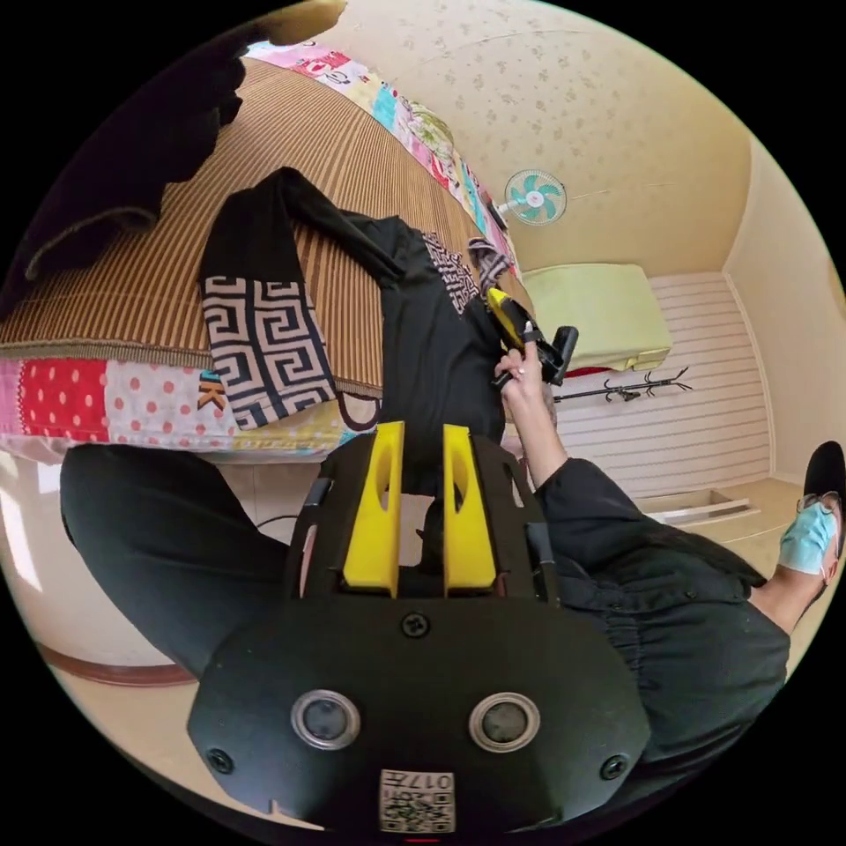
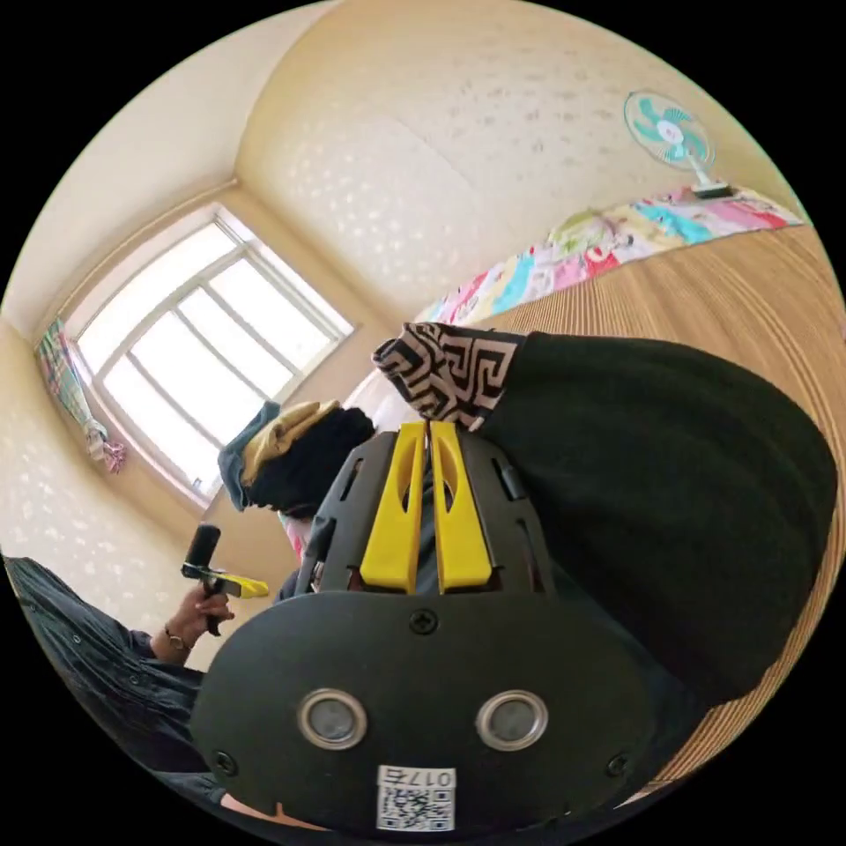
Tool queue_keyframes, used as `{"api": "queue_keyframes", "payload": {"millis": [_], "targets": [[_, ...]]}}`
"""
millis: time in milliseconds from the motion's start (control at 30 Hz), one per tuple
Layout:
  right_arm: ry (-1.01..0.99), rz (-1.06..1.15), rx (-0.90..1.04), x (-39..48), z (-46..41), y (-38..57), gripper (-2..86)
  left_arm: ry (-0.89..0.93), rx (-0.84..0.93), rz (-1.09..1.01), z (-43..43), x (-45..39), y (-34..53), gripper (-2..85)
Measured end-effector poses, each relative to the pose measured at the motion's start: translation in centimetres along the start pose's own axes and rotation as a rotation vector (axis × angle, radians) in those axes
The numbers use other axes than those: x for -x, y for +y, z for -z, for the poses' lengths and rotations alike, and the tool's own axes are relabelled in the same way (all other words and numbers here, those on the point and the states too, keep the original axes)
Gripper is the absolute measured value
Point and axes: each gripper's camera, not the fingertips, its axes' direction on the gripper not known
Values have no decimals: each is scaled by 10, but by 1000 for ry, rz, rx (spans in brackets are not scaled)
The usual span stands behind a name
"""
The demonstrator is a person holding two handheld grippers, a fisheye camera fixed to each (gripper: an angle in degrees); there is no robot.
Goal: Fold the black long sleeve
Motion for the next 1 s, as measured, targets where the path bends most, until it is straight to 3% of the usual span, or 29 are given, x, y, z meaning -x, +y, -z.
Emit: {"api": "queue_keyframes", "payload": {"millis": [67, 267, 300, 367, 467, 533, 633, 767, 900, 933, 1000], "targets": [[14, -80, 199, 7, -82, 40, 68, -75, -22, -16, 13, -3, -5, 93], [-1, -94, 223, 56, -118, 112, 85, -399, 58, -145, -18, -4, -39, 114], [5, -86, 232, 59, -119, 117, 86, -461, 136, -145, -40, 5, -46, 99], [44, -73, 283, 62, -118, 130, 88, -570, 85, -174, -38, 3, -43, 57], [-18, -11, 306, 73, -105, 134, 100, -324, 21, -111, 7, 8, -31, 32], [-55, 114, 316, 98, -100, 130, 114, -29, -162, -118, 73, 3, -4, 28], [-67, 333, 436, 154, -124, 120, 148, 185, -318, -110, 142, -10, 25, 26], [-236, 589, 435, 254, -155, 113, 183, 286, -410, -159, 188, -36, 37, 26], [-245, 779, 340, 332, -163, 124, 188, 375, -421, -206, 203, -65, 30, 33], [-223, 809, 301, 348, -165, 126, 177, 406, -420, -228, 204, -72, 27, 36], [-186, 816, 196, 358, -157, 121, 68, 422, -417, -269, 206, -84, 24, 42]]}}
